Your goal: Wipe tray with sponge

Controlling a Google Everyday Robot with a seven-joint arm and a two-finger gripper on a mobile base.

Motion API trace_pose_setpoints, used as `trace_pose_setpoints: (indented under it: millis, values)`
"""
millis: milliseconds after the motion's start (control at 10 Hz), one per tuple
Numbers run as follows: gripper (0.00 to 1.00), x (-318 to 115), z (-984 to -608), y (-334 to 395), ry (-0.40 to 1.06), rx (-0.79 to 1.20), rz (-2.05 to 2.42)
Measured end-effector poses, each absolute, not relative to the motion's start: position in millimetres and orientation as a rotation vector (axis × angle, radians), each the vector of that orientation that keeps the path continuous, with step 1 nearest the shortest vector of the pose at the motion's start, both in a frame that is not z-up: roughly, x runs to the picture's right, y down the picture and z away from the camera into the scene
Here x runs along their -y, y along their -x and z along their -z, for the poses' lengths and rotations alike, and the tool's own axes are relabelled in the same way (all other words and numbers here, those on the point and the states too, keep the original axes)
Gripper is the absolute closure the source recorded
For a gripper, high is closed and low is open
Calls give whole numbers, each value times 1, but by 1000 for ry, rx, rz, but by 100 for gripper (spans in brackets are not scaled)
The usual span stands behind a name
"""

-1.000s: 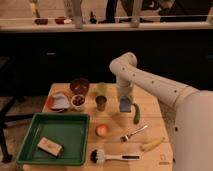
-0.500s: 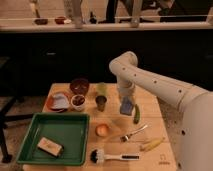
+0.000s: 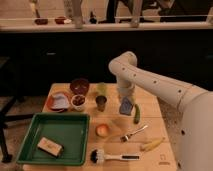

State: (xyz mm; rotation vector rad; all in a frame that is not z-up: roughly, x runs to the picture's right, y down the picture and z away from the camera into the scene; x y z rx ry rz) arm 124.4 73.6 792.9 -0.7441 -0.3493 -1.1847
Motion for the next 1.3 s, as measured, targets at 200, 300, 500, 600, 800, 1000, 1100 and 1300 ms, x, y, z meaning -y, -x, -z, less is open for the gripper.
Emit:
trace_pose_setpoints:
  millis: [200,300,500,600,800,1000,1100,1300]
  values:
    - [82,-80,-780,-109,686,400,1154]
    - [82,-82,-774,-97,654,424,1155]
    - [82,-86,-763,-73,607,460,1175]
    - [82,-90,-755,-58,591,469,1182]
    - [82,-101,-743,-24,565,487,1166]
    - [82,-114,-732,2,546,499,1098]
    - [82,-120,-728,9,546,499,1069]
    - [82,-135,-720,28,547,517,1031]
